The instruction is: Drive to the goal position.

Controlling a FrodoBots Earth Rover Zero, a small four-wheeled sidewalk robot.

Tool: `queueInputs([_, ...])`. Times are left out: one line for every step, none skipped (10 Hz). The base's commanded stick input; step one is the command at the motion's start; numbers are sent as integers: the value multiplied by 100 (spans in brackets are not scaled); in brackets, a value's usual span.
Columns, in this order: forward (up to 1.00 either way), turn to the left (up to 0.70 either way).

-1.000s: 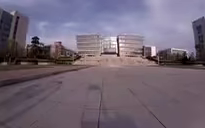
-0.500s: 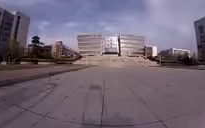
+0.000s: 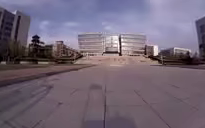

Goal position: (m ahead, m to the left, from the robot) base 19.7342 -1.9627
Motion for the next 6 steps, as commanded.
queueInputs([70, 0])
queueInputs([70, 0])
queueInputs([70, 0])
queueInputs([70, 0])
queueInputs([70, 0])
queueInputs([70, 0])
